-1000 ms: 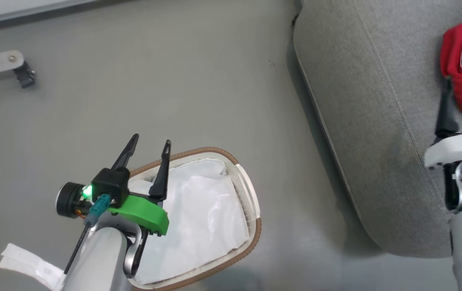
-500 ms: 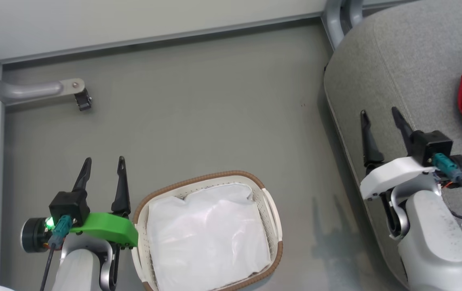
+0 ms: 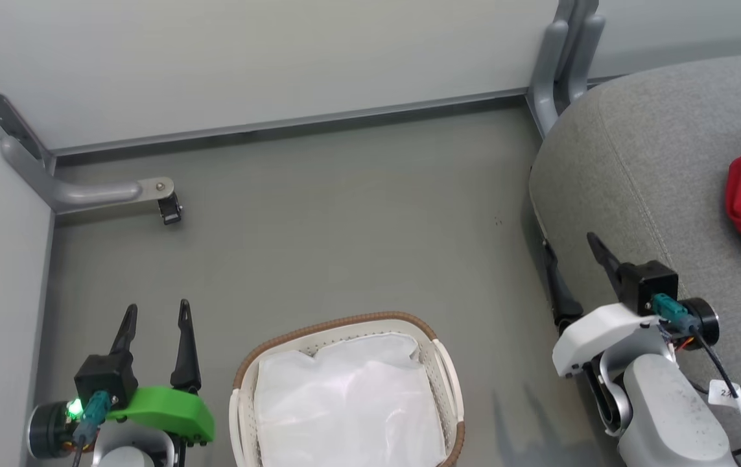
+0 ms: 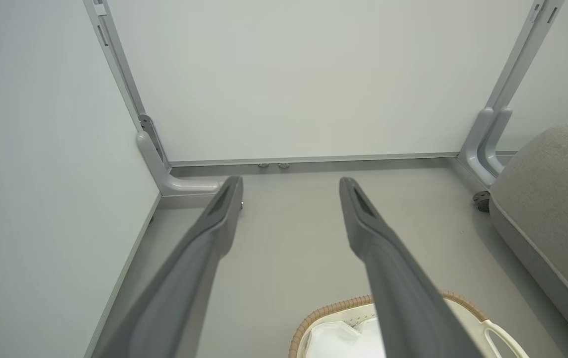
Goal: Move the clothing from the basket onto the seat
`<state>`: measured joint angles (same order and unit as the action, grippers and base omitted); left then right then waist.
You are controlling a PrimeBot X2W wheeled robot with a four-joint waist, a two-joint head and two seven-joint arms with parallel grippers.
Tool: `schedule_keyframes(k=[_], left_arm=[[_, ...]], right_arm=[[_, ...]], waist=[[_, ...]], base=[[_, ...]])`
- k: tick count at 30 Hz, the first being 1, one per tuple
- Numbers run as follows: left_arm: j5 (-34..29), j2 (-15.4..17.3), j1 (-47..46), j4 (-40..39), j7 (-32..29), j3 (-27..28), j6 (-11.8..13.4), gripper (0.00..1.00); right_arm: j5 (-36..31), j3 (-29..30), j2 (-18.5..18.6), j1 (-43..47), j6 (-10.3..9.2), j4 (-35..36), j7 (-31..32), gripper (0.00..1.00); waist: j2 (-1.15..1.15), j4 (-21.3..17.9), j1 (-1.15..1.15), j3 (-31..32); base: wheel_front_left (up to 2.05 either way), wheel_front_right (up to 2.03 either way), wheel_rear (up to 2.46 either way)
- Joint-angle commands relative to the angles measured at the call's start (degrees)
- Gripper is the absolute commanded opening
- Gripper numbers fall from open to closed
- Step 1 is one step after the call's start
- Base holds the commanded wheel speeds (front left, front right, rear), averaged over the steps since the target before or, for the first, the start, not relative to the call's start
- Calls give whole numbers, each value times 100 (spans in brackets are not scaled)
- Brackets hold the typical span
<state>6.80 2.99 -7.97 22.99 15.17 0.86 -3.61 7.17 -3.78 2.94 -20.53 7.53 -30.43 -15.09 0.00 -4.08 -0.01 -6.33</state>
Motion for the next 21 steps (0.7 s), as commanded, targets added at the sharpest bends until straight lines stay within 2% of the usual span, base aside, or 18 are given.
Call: schedule_keyframes(k=[1, 8, 19, 20, 21], left_arm=[[-14, 0, 135, 4, -5, 23, -33, 100], [195, -4, 308, -3, -4, 46, 1, 100], [537, -2, 393, -208, -4, -34, -176, 100], [494, -10, 297, -208, -1, -48, -152, 0], [495, -16, 294, -159, -4, -54, -148, 0]], right_arm=[[43, -22, 14, 81, -8, -17, -9, 100], [160, -157, 12, 162, -8, -21, -9, 100], [255, -198, 11, 181, -8, -42, -9, 100], [216, -202, -10, 118, 0, -28, 0, 0], [218, -198, -15, 132, 0, -69, 3, 0]], waist=[[0, 25, 1, 109], [0, 26, 1, 199], [0, 26, 1, 195], [0, 26, 1, 196], [0, 27, 1, 196]], base=[[0, 0, 0], [0, 0, 0], [0, 0, 0], [0, 0, 0], [0, 0, 0]])
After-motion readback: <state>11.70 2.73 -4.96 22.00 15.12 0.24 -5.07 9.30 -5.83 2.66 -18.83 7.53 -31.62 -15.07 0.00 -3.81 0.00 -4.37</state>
